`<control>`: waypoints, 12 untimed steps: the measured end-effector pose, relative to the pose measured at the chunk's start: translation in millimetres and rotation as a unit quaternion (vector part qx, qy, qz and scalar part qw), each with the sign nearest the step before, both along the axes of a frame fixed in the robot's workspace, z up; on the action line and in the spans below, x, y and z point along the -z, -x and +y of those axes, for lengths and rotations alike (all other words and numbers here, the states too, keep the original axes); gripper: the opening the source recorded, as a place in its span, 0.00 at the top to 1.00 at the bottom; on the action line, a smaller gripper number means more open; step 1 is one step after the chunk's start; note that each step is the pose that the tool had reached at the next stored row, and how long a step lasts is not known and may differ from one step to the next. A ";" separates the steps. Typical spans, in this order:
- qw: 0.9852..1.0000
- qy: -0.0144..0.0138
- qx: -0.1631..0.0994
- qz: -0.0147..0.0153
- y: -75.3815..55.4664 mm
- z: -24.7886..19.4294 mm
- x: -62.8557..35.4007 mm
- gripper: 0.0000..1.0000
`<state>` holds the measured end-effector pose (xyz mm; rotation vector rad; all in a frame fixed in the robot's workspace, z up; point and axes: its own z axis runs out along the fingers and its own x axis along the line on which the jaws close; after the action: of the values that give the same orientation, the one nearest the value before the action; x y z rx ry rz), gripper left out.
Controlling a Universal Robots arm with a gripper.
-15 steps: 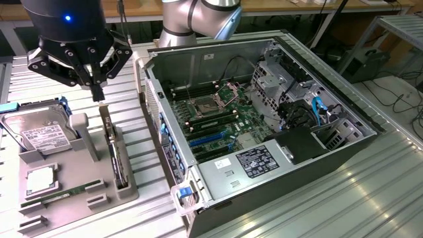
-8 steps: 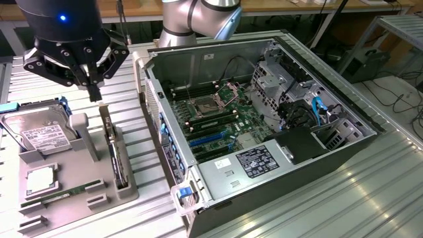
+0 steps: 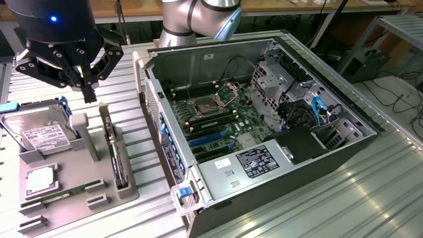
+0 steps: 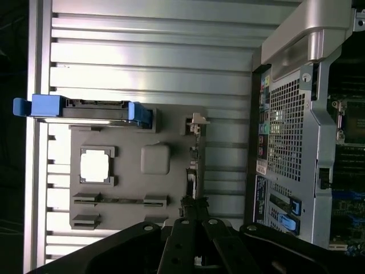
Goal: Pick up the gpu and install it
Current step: 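Reach for the gpu, then pick up the gpu and move the gpu toward the slot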
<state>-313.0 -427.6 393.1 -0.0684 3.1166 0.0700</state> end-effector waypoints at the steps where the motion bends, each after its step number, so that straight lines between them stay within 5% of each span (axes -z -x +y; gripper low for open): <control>1: 1.000 0.000 0.000 0.000 1.1 -0.7 0.1 0.89; 12: 1.000 0.000 0.000 0.000 2.0 -1.2 0.0 0.89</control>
<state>-315.0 -428.8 393.0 -0.0684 3.1166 0.0701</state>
